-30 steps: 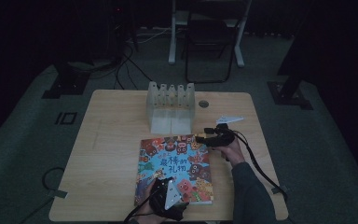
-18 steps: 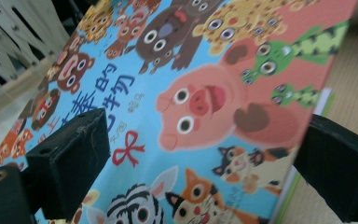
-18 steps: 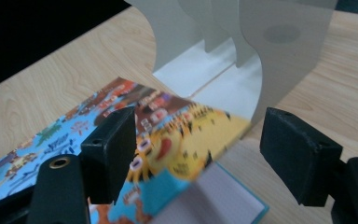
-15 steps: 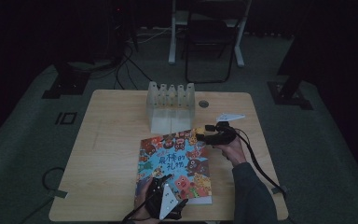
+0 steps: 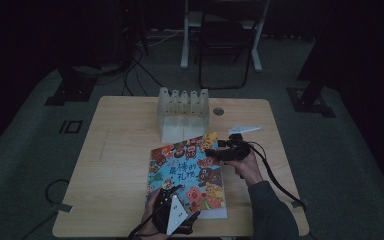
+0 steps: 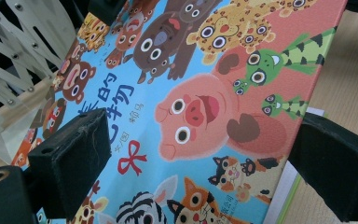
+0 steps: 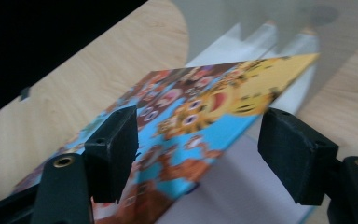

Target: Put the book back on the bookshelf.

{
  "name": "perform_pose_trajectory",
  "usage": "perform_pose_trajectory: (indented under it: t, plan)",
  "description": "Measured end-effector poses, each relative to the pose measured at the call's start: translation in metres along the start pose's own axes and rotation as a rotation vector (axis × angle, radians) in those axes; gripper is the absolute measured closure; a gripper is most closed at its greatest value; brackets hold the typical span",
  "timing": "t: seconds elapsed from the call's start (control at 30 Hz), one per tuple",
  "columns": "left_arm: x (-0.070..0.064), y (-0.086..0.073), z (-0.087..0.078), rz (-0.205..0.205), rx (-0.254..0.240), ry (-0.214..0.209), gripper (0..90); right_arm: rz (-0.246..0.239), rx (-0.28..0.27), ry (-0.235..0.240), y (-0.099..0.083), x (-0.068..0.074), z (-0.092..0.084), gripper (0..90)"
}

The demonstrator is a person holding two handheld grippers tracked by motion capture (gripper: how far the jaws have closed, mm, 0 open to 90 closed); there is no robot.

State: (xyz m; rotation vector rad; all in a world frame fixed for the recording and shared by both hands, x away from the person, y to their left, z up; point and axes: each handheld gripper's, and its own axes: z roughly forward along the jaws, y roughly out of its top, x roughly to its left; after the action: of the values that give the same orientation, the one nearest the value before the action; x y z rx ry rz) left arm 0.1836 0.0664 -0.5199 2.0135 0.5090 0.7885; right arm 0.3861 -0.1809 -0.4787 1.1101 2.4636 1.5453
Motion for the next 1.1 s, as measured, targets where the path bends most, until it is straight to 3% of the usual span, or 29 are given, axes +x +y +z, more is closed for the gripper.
perform_pose_trajectory:
  t: [0.13, 0.53, 0.67, 0.83, 1.0, 1.1]
  plan:
    - [0.001, 0.002, -0.002, -0.004, -0.008, 0.001, 6.9, -0.004, 0.024, 0.031, 0.002, 0.013, -0.001, 32.1]
    - [0.009, 0.008, -0.012, -0.046, -0.054, -0.006, 8.1, 0.010, 0.036, 0.039, 0.014, 0.038, -0.005, 41.2]
    - [0.011, 0.009, -0.013, -0.065, -0.062, -0.019, 8.4, 0.012, 0.063, 0.063, 0.015, 0.044, 0.000, 41.9]
    - [0.010, 0.009, -0.013, -0.066, -0.068, -0.031, 11.7, 0.062, 0.080, 0.106, 0.016, 0.039, 0.004, 46.6]
    - [0.011, 0.007, -0.013, -0.089, -0.068, -0.065, 14.5, 0.088, 0.105, 0.111, 0.014, 0.033, 0.007, 62.1]
    - [0.014, 0.007, -0.017, -0.115, -0.063, -0.114, 15.5, 0.109, 0.113, 0.122, 0.012, 0.030, 0.008, 64.7]
